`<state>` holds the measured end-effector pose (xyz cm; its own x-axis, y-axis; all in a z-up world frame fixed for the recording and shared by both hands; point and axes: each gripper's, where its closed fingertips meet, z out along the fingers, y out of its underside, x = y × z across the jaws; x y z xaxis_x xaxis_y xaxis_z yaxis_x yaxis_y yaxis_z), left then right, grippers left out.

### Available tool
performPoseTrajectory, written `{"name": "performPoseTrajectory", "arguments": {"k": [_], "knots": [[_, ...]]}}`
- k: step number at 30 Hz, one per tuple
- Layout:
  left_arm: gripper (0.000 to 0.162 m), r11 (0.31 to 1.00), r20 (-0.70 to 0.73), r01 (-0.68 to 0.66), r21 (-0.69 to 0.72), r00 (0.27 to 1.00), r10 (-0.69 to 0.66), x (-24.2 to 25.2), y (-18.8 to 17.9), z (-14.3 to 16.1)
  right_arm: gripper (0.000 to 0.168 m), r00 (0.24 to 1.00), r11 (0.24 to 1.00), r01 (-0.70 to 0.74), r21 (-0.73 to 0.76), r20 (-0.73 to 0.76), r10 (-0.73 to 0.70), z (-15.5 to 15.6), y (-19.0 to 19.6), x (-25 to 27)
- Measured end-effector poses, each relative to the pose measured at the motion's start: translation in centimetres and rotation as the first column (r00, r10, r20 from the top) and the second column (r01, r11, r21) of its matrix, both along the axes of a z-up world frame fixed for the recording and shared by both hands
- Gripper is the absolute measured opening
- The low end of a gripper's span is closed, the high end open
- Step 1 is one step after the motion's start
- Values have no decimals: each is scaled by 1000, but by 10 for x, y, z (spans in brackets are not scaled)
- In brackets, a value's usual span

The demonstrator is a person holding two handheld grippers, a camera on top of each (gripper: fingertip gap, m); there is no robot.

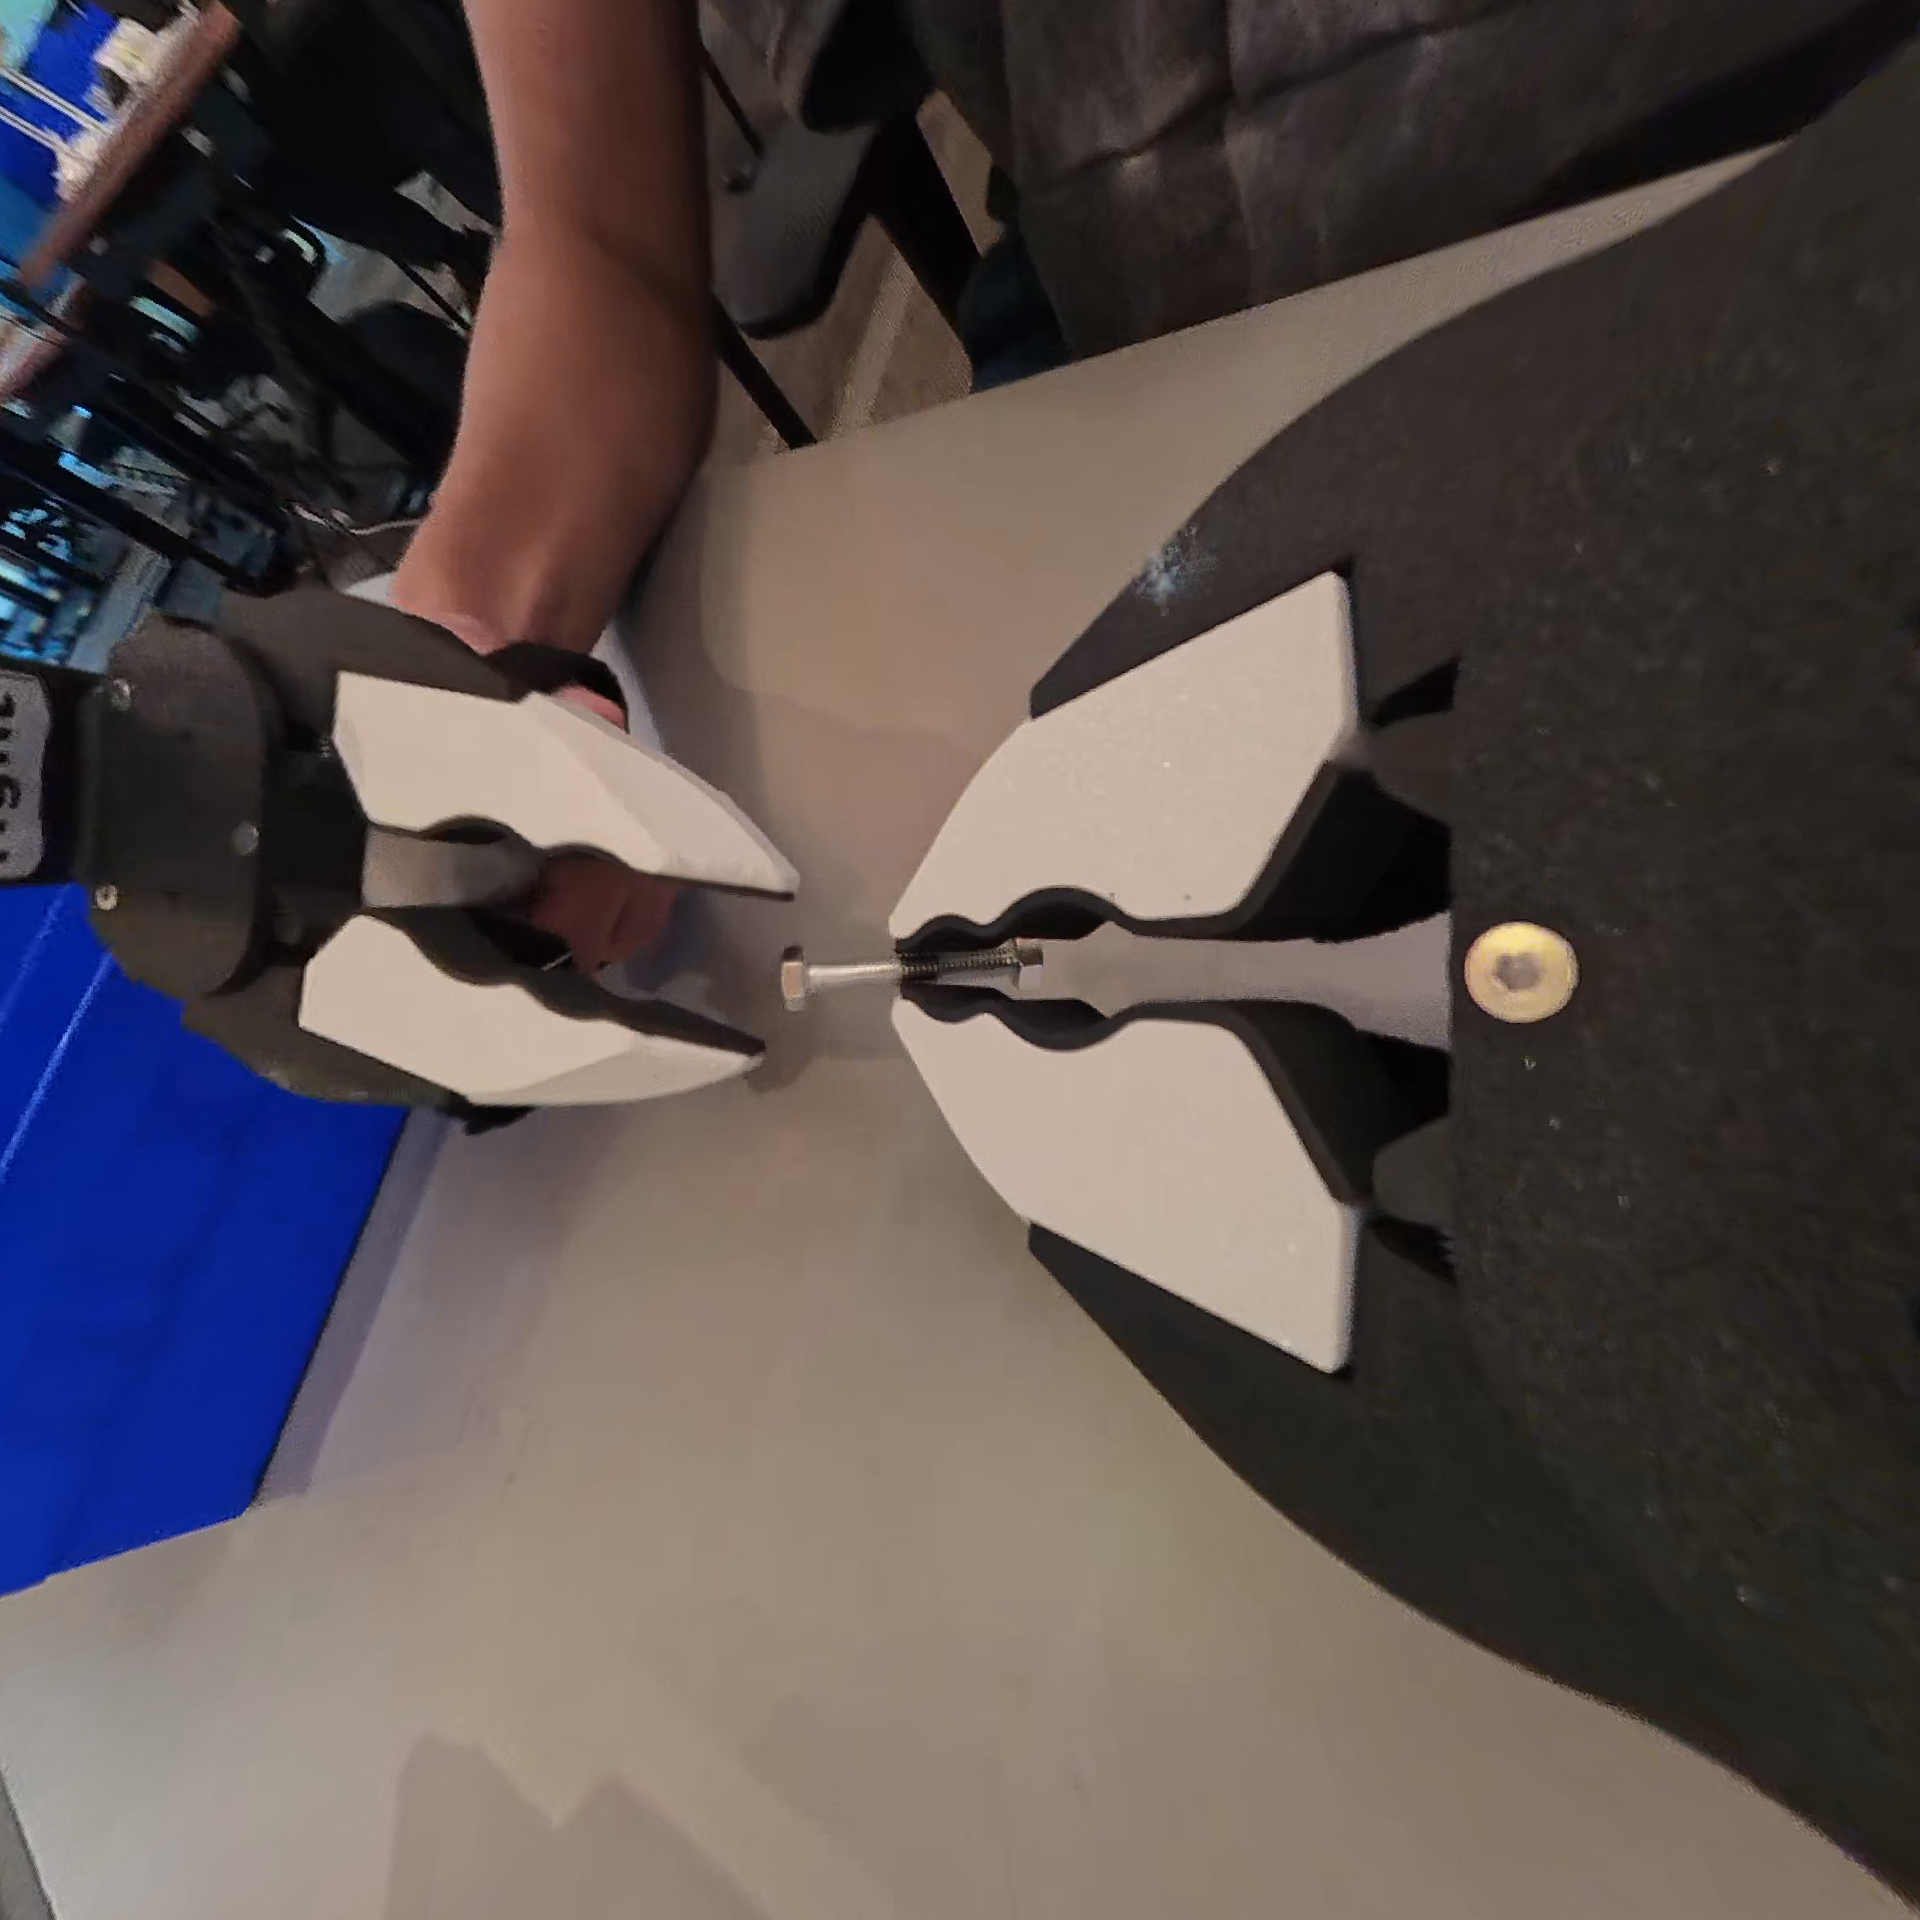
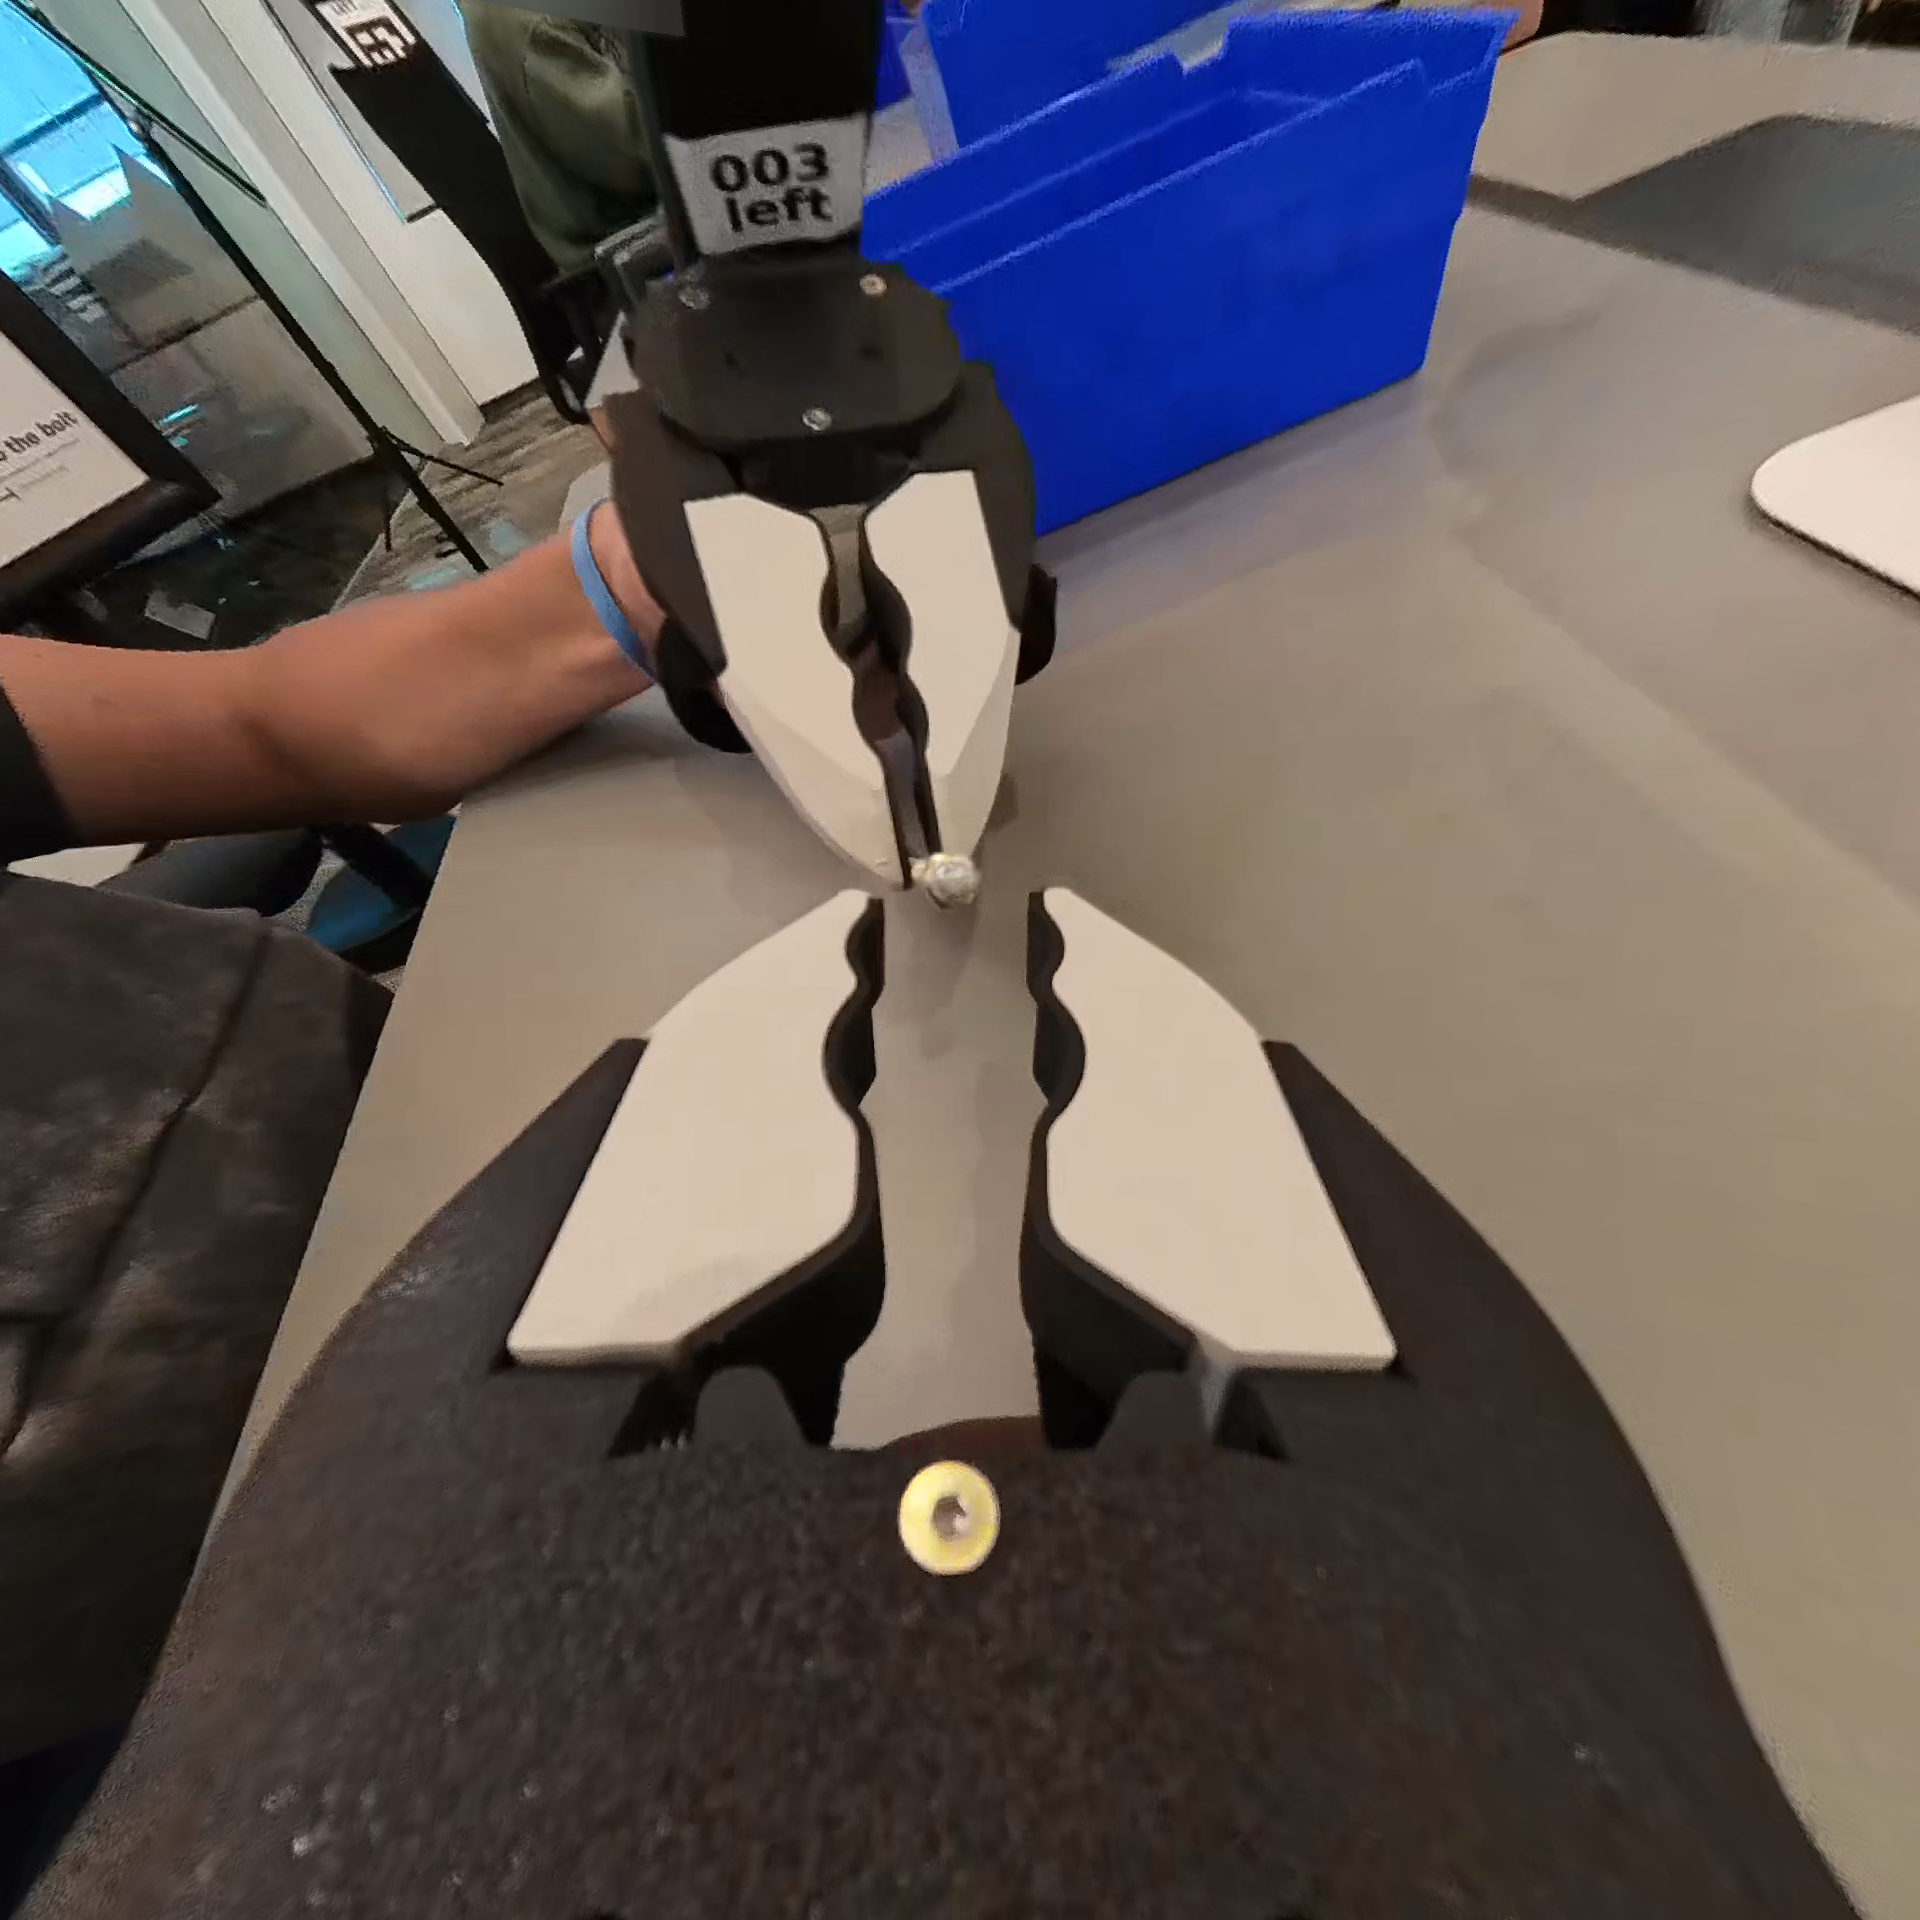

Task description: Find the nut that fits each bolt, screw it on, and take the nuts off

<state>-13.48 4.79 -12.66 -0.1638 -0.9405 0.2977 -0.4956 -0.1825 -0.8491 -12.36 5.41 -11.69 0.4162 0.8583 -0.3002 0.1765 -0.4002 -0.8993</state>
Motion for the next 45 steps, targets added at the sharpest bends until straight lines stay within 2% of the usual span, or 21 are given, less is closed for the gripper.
{"name": "performPoseTrajectory", "arguments": {"k": [3, 11, 13, 17, 22, 23, 25, 27, 29, 32, 34, 39, 45], "knots": [[5, 1000, -8, 11, 15, 1000, -11, 2, -5, -2, 19, 1000, 999, -15, -30, -19, 15, -2, -1, -4], [5, 998, -31, -3, 60, 1000, 4, 3, -3, -7, 20, 1000, 997, -13, -74, -10, 12, -9, 0, -4], [5, 998, -33, -5, 70, 999, 7, 3, -2, -8, 12, 999, 997, -27, -78, -20, 25, -8, -1, -5], [5, 996, -45, 1, 91, 999, 3, 3, -3, -11, 11, 999, 995, -34, -93, 6, 35, -11, -3, -5], [6, 997, 20, -18, 73, 1000, 17, 4, -2, 0, 10, 1000, 999, -22, -32, -8, 22, -2, -1, -3], [15, 998, 50, -33, 55, 998, 31, 3, 1, 7, 10, 1000, 1000, -1, -4, -8, 1, 1, 2, -1], [43, 996, 107, -91, -19, 990, 93, 2, 12, 20, 10, 999, 997, 23, 80, -46, -19, 15, 4, 5], [57, 984, 160, -122, -128, 977, 142, 0, 21, 32, 10, 994, 983, 69, 170, -98, -52, 31, 7, 12], [58, 962, 219, -101, -255, 963, 159, -2, 24, 42, 10, 986, 969, 120, 216, -136, -92, 42, 11, 19], [57, 901, 320, 25, -434, 939, 128, -3, 17, 57, 10, 963, 950, 148, 274, -259, -75, 61, 8, 23], [52, 859, 370, 102, -501, 923, 106, -3, 11, 64, 10, 945, 946, 167, 280, -319, -72, 68, 9, 26], [51, 832, 391, 143, -536, 916, 94, -2, 8, 66, 10, 913, 965, 161, 205, -403, -67, 69, 11, 27], [49, 857, 366, 125, -501, 927, 79, 4, 3, 58, 10, 935, 969, 152, 196, -345, -77, 57, 13, 17]]}}
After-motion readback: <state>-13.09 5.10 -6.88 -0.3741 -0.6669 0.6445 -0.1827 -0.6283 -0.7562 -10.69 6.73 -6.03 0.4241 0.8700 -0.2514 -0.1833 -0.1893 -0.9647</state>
